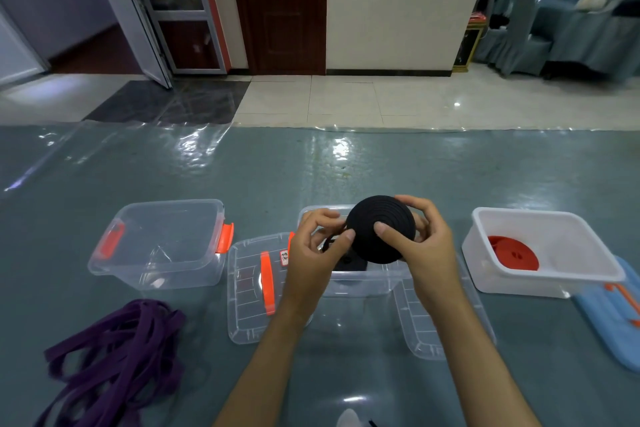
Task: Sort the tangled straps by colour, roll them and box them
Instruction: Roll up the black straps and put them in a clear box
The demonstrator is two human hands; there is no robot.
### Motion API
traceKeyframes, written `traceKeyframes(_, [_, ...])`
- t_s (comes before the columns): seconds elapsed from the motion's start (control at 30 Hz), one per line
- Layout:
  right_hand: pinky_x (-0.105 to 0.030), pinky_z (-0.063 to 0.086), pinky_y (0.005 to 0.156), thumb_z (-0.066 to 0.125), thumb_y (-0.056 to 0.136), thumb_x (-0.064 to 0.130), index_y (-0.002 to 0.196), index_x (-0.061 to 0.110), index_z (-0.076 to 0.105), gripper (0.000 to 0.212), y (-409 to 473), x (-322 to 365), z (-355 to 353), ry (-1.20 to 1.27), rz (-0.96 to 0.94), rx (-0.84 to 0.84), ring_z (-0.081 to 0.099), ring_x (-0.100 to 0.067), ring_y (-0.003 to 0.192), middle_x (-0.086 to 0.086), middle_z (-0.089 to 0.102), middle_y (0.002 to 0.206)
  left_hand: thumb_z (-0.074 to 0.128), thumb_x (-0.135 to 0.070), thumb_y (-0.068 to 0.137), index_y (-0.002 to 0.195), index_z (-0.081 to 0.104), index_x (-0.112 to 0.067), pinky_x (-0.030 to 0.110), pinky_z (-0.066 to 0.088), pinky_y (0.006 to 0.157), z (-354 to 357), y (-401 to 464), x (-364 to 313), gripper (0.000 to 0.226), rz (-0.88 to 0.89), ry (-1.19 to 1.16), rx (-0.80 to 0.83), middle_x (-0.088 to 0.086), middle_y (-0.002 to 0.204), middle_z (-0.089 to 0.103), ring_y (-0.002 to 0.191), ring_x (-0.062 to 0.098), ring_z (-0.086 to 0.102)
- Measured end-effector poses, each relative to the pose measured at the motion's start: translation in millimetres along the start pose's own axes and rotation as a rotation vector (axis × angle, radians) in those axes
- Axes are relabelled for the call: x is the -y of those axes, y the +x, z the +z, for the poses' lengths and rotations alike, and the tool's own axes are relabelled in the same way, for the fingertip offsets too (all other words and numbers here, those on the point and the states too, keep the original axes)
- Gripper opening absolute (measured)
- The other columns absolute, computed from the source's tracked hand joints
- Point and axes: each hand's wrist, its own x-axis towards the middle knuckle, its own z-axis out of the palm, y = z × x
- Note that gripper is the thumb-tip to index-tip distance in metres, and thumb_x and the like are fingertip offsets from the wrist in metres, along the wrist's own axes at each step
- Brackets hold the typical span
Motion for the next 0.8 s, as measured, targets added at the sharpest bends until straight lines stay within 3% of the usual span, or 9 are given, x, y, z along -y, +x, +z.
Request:
traceKeyframes(0.07, [-0.036,0.066,0.078,0.090,0.077,0.019,0.118,0.028,0.068,0.048,-0.3,-5.1,0.3,0.029,0.032,-0.057,0.079,-0.021,0.098,-0.002,0.080,0.106,0.077,-0.013,0.088,0.097,0.075,-0.025,0.041,0.062,0.093,3.8,-4.0,4.0,0.015,-0.018,-0.023,-0.003,-0.001,0.117,0.069,0.112,0.025,0.071])
traceKeyframes(0.17, [-0.033,0.064,0.073,0.091,0.074,0.023,0.116,0.027,0.066,0.049,-2.7,-10.9,0.1,0.100,0.070,-0.121,0.078,-0.022,0.099,0.000,0.079,0.106,0.076,-0.011,0.093,0.108,0.075,-0.013,0.042,0.063,0.091,9.3,-6.0,6.1,0.016,-0.054,-0.062,-0.004,0.011,0.120,0.073,0.113,0.030,0.073])
traceKeyframes(0.23, [-0.034,0.065,0.074,0.090,0.075,0.022,0.118,0.025,0.065,0.050,-4.5,-15.7,0.2,0.138,0.084,-0.166,0.077,-0.024,0.102,-0.002,0.078,0.108,0.076,-0.013,0.094,0.113,0.074,-0.017,0.037,0.064,0.087,13.4,-6.8,6.4,0.020,-0.051,-0.071,-0.011,0.007,0.116,0.076,0.110,0.028,0.075])
traceKeyframes(0.33, [-0.046,0.066,0.084,0.090,0.081,0.014,0.120,0.022,0.063,0.048,-5.1,-21.1,2.6,0.168,0.099,-0.235,0.076,-0.029,0.107,-0.011,0.074,0.116,0.081,-0.015,0.092,0.104,0.069,-0.022,0.040,0.065,0.082,23.0,-10.0,11.1,0.018,-0.088,-0.100,-0.138,0.001,0.104,0.077,0.099,0.026,0.078])
traceKeyframes(0.4, [-0.049,0.065,0.088,0.088,0.084,0.009,0.120,0.021,0.062,0.046,-5.5,-23.5,6.1,0.181,0.103,-0.273,0.075,-0.030,0.108,-0.014,0.072,0.118,0.080,-0.014,0.093,0.098,0.068,-0.016,0.044,0.066,0.082,28.9,-13.5,18.3,0.013,-0.092,-0.133,-0.179,0.000,0.102,0.077,0.098,0.026,0.078])
traceKeyframes(0.5, [-0.052,0.063,0.092,0.087,0.085,0.009,0.122,0.020,0.060,0.047,-5.8,-26.2,10.0,0.209,0.112,-0.319,0.075,-0.030,0.109,-0.014,0.072,0.120,0.080,-0.015,0.092,0.105,0.068,-0.009,0.042,0.066,0.082,35.4,-19.8,26.3,0.019,-0.121,-0.190,-0.166,-0.004,0.106,0.077,0.101,0.028,0.078])
traceKeyframes(0.6, [-0.054,0.063,0.093,0.086,0.085,0.007,0.121,0.021,0.060,0.046,-3.1,-32.4,12.3,0.234,0.130,-0.372,0.075,-0.031,0.110,-0.015,0.071,0.121,0.079,-0.010,0.093,0.111,0.071,-0.011,0.041,0.065,0.086,40.0,-21.1,31.3,0.020,-0.232,-0.307,-0.156,0.003,0.113,0.078,0.108,0.032,0.076])
traceKeyframes(0.7, [-0.045,0.065,0.083,0.084,0.088,0.010,0.118,0.020,0.060,0.040,0.5,-39.2,16.7,0.304,0.178,-0.367,0.076,-0.028,0.106,-0.012,0.074,0.118,0.079,-0.007,0.092,0.115,0.074,-0.016,0.035,0.064,0.084,39.2,-17.1,32.2,0.026,-0.311,-0.356,-0.219,0.008,0.116,0.079,0.109,0.030,0.076])
traceKeyframes(0.8, [-0.031,0.062,0.070,0.077,0.096,0.024,0.107,0.018,0.062,0.019,10.0,-44.3,15.7,0.275,0.232,-0.294,0.076,-0.018,0.097,0.001,0.078,0.101,0.080,-0.005,0.090,0.119,0.075,-0.016,0.034,0.064,0.083,31.1,-5.0,34.2,0.032,-0.354,-0.323,-0.325,0.009,0.117,0.078,0.108,0.028,0.077])
